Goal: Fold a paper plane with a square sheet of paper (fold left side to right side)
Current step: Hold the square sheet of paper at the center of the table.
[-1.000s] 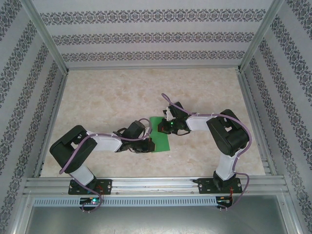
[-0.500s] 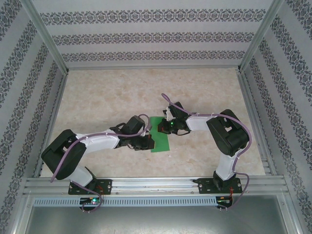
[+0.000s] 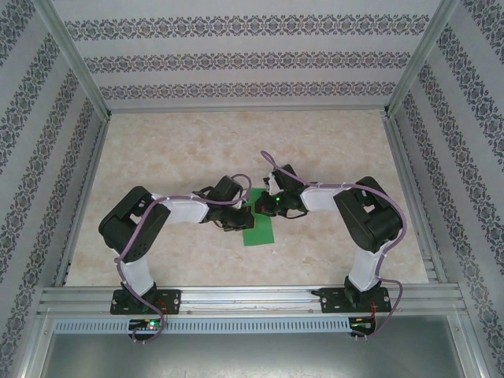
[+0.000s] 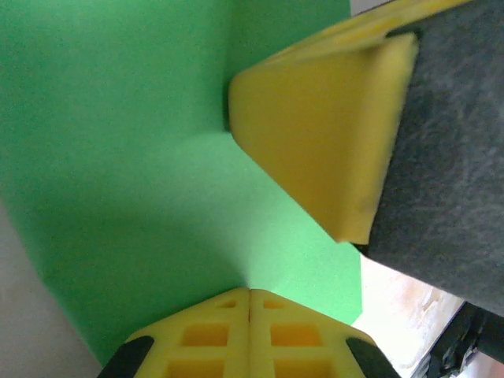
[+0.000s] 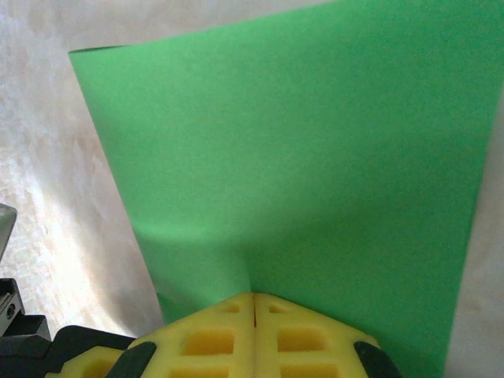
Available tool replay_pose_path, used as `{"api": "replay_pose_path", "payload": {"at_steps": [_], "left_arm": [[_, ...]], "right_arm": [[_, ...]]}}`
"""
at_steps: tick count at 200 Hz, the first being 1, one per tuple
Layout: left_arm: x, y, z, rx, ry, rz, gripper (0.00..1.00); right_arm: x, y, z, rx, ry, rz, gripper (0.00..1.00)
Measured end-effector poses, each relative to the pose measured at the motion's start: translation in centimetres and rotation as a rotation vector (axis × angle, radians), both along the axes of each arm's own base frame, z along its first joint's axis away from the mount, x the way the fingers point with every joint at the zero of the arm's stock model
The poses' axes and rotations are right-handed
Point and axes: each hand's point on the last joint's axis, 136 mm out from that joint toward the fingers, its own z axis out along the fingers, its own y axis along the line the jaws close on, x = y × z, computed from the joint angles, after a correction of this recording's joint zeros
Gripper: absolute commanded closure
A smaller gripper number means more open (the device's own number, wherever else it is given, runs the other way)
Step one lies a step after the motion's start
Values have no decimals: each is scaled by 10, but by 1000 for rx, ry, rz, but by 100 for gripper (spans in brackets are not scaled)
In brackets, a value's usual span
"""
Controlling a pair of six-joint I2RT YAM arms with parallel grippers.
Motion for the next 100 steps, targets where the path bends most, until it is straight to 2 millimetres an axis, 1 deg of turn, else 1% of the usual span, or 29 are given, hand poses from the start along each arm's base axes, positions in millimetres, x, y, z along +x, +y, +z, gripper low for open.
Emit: {"api": "replay_pose_path", "payload": {"at_steps": [40, 56, 72, 90, 100], "left_arm": [[0, 0, 0, -1, 0, 0, 97], [0, 0, -1, -5, -5, 0, 97], [0, -1, -1, -8, -8, 0, 97], [0, -1, -1, -11, -11, 1, 97], [1, -1, 0, -12, -9, 3, 97]], "right_arm": [[-3, -4, 2, -19, 7, -4, 99], [-7, -8, 7, -35, 12, -2, 99], [-8, -10, 20, -36, -10, 0, 100], [-9, -11, 41, -15, -55, -1, 100], [-12, -13, 50, -3, -73, -1, 100]]}}
